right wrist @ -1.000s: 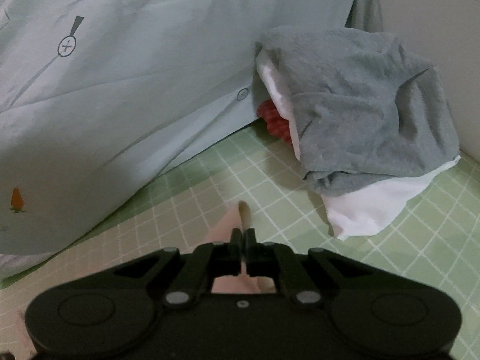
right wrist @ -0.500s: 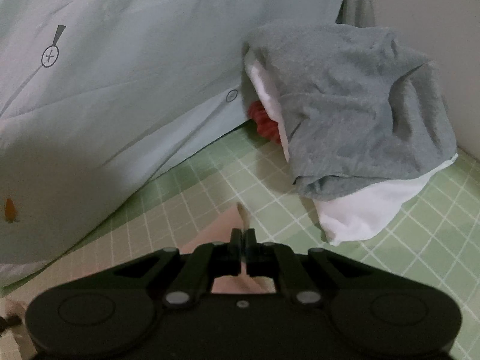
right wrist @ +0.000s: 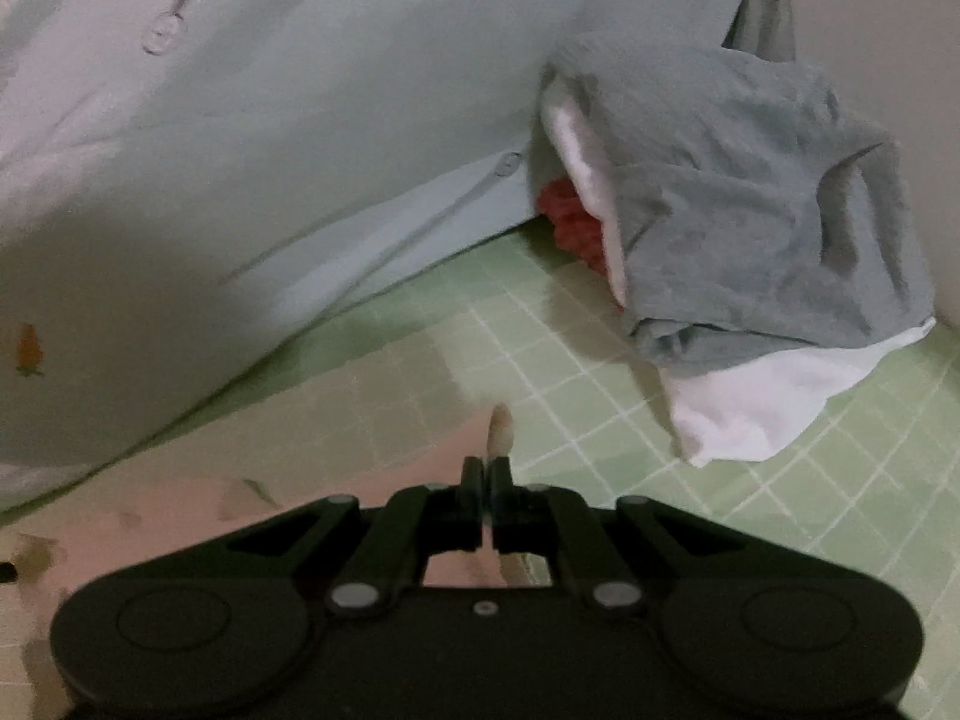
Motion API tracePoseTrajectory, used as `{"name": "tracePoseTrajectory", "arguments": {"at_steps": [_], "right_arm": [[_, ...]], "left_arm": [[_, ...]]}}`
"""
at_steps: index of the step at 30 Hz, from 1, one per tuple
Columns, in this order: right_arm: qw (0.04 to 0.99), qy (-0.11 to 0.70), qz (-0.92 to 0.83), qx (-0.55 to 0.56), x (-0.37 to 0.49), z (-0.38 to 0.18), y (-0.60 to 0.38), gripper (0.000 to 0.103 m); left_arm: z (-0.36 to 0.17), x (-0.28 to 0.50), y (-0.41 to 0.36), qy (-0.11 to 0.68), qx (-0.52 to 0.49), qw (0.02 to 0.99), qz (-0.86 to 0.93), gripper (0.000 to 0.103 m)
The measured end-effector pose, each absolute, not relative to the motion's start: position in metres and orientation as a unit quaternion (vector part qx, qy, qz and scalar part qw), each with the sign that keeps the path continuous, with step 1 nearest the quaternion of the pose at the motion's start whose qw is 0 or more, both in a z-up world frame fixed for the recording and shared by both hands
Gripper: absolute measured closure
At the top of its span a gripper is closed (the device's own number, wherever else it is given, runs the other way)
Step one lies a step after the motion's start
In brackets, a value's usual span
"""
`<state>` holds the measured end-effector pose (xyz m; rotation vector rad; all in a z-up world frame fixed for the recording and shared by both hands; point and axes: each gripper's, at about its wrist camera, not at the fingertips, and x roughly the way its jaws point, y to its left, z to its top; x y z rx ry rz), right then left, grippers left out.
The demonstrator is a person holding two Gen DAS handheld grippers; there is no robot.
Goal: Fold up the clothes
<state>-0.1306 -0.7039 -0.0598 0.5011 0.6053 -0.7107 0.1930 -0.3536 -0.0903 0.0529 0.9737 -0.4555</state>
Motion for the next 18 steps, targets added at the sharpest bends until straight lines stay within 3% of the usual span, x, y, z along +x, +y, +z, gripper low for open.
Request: {"name": "tracePoseTrajectory", "arguments": {"at_steps": [9,18], "right_arm": [[0.911,0.28,-0.234,0.194,-0.144,-0.041,-0.613,0.1],[0.915,0.352,-0.123,0.152,-0.159,-0.071,-0.484,0.1]], "left_arm": [[-0.078,0.099,-0.304,0.476,0.028,0.854,-0.206,0.016],[-0.073,0.043,-0.25,0.478,0.044,0.851,-0.214,0.016]]}}
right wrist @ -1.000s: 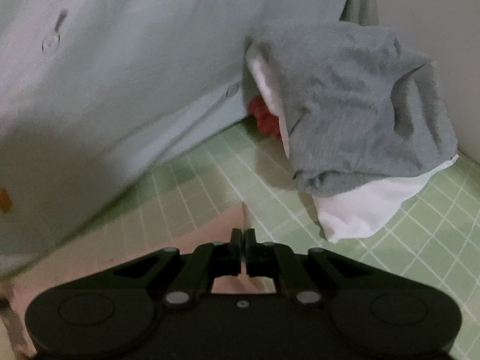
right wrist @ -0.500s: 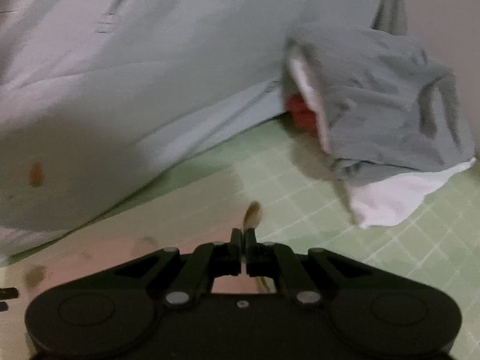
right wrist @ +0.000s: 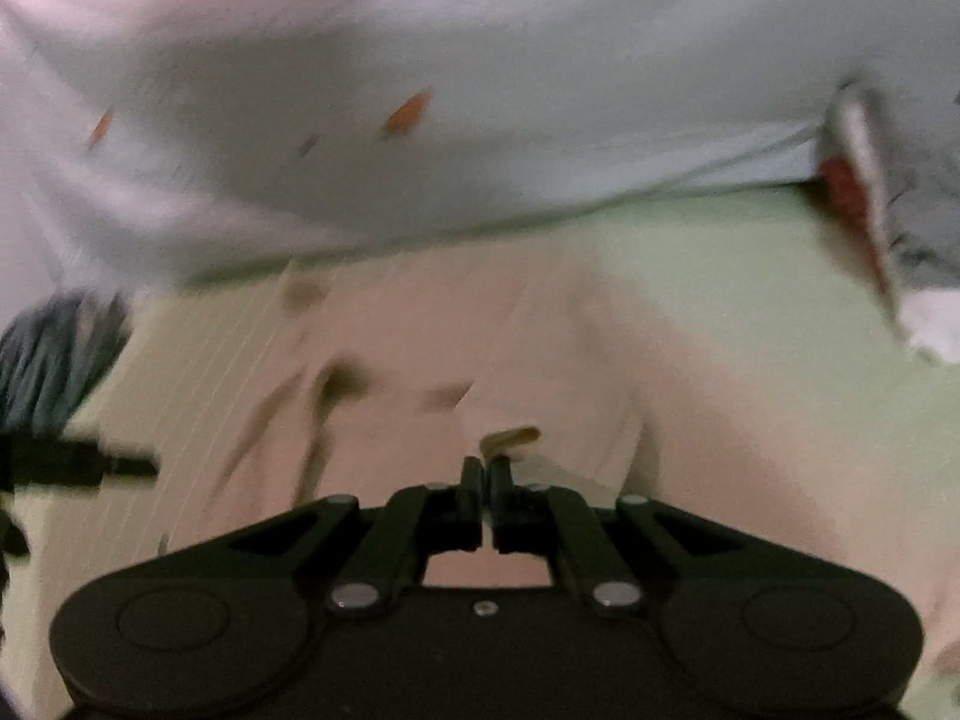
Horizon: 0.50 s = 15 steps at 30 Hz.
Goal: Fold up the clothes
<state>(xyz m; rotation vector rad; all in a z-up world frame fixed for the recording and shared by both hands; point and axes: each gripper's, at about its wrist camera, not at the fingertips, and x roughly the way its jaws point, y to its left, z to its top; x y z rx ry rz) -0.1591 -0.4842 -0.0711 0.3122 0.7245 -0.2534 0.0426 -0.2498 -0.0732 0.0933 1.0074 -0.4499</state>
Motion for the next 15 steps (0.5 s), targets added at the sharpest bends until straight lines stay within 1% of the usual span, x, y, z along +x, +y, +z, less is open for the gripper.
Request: {"name": "tracePoseTrajectory", "arguments": {"at_steps": [5,7,8,9,10,11,12,14,15], "right_arm": [[0.899,0.397,-0.104,0.151,-0.168,-0.095,-0.432,0.1],[0.894,0.404,-0.118,0.155,-0.17,-0.097,-0.422,0.097],[0.891,0.407,-0.125,0.157,-0.171,-0.098,-0.417,0.087],[0.891,0.404,-0.136,0.158,-0.173,-0.097,-0.413,0.066],[0.891,0.399,-0.15,0.157,-0.176,-0.094,-0.408,0.053],[0.891,0.394,-0.164,0.156,-0.179,-0.093,-0.405,0.032],[0.891,0.388,-0.177,0.155,-0.182,-0.091,-0.403,0.02],[0.89,0.377,-0.203,0.154,-0.188,-0.089,-0.399,0.013],[0.89,0.371,-0.216,0.153,-0.192,-0.087,-0.397,0.004]], "left_arm": [[-0.074,0.026,-0.224,0.477,0.062,0.846,-0.232,0.016],[-0.076,0.023,-0.215,0.48,0.067,0.842,-0.239,0.015],[-0.078,0.022,-0.211,0.481,0.072,0.84,-0.242,0.014],[-0.078,0.021,-0.208,0.48,0.076,0.838,-0.247,0.012],[-0.079,0.02,-0.206,0.479,0.08,0.837,-0.253,0.011],[-0.079,0.02,-0.204,0.478,0.084,0.835,-0.259,0.011],[-0.08,0.019,-0.202,0.477,0.088,0.833,-0.264,0.011],[-0.08,0.018,-0.2,0.475,0.092,0.83,-0.277,0.011],[-0.081,0.018,-0.2,0.474,0.094,0.828,-0.283,0.011]]}}
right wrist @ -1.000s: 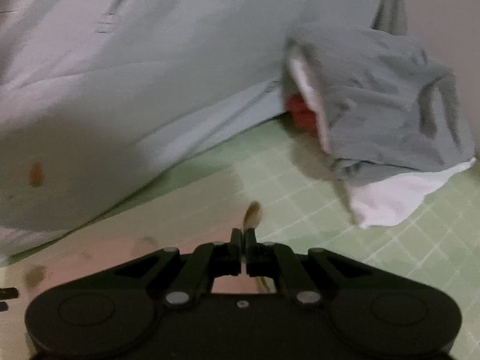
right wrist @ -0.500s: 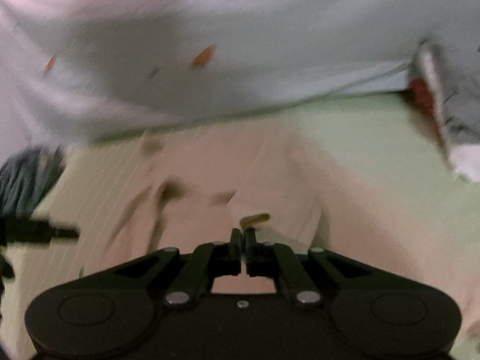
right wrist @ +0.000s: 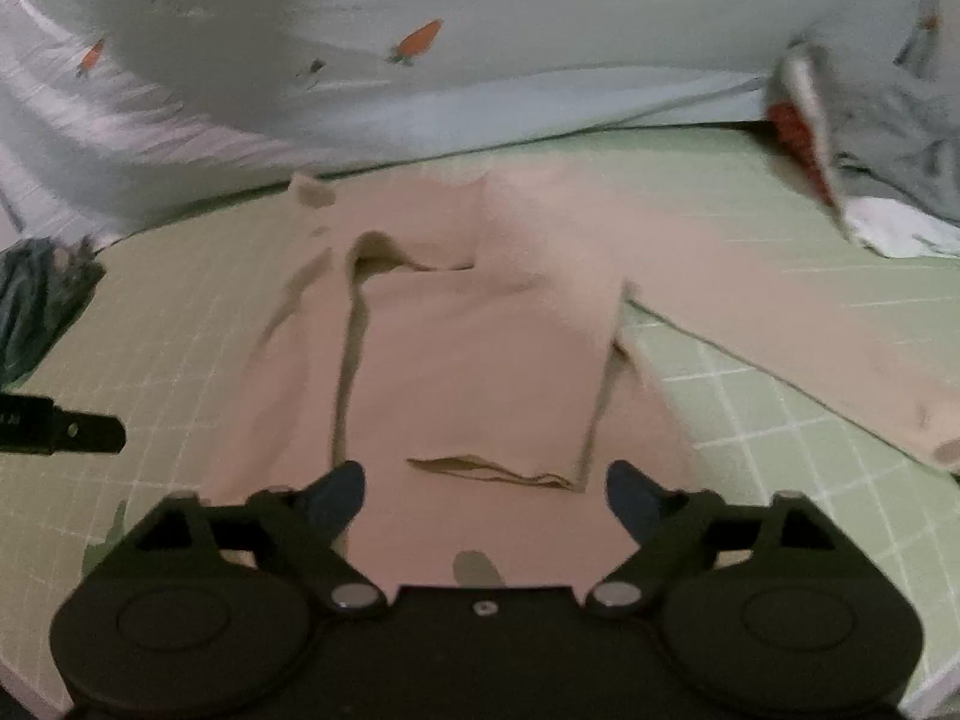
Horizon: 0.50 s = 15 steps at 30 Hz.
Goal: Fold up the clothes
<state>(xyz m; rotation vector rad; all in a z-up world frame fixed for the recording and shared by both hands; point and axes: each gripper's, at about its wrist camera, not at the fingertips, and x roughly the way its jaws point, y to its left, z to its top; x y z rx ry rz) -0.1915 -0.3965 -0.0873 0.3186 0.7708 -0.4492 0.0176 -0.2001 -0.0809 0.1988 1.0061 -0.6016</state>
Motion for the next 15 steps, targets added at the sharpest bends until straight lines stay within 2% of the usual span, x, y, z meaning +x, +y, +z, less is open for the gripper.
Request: {"name": "tracePoseTrajectory", "arguments": {"at_steps": [1,6,15], "right_arm": [[0.889,0.365,-0.229,0.153,-0.195,-0.086,-0.395,0.0],[0.88,0.347,-0.272,0.175,-0.22,-0.091,-0.391,0.0],[0.854,0.374,-0.305,0.196,-0.237,-0.106,-0.454,0.0]], "left_arm": [[-0.082,0.017,-0.2,0.473,0.097,0.826,-0.29,0.011],[-0.084,0.011,-0.212,0.473,0.12,0.815,-0.314,0.01],[-0.084,-0.02,-0.277,0.471,0.125,0.809,-0.328,0.01]]}}
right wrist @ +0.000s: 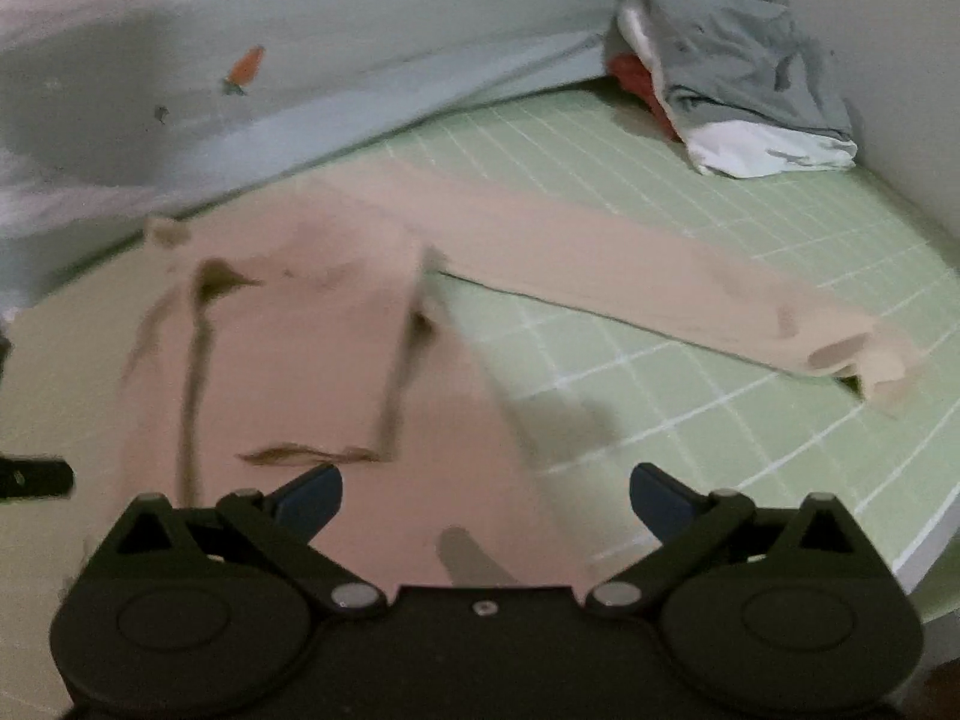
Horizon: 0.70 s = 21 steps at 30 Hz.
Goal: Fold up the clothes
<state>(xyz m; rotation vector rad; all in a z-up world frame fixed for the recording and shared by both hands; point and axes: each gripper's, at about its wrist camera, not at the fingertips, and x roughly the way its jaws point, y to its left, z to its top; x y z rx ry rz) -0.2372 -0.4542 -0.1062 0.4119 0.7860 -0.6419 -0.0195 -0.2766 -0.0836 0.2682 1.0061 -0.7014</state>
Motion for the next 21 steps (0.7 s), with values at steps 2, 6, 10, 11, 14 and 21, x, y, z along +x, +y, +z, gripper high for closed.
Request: {"name": "tracePoseTrajectory", "arguments": {"at_steps": [2,6,10,11,14,21], "right_arm": [[0.853,0.388,-0.297,0.183,-0.242,-0.109,-0.469,0.0],[0.855,0.398,-0.295,0.156,-0.254,-0.111,-0.5,0.0],[0.861,0.407,-0.277,0.126,-0.263,-0.114,-0.533,0.0],[0.861,0.411,-0.274,0.123,-0.266,-0.115,-0.542,0.0],[0.856,0.422,-0.271,0.122,-0.275,-0.121,-0.564,0.0],[0.849,0.433,-0.269,0.141,-0.287,-0.13,-0.596,0.0]], "left_arm": [[-0.087,-0.029,-0.296,0.471,0.127,0.809,-0.329,0.01],[-0.096,-0.05,-0.331,0.47,0.134,0.809,-0.326,0.012],[-0.104,-0.058,-0.359,0.47,0.124,0.815,-0.315,0.02],[-0.106,-0.058,-0.365,0.472,0.119,0.817,-0.31,0.022],[-0.112,-0.055,-0.379,0.479,0.11,0.82,-0.295,0.03],[-0.126,-0.043,-0.387,0.501,0.103,0.818,-0.262,0.053]]}}
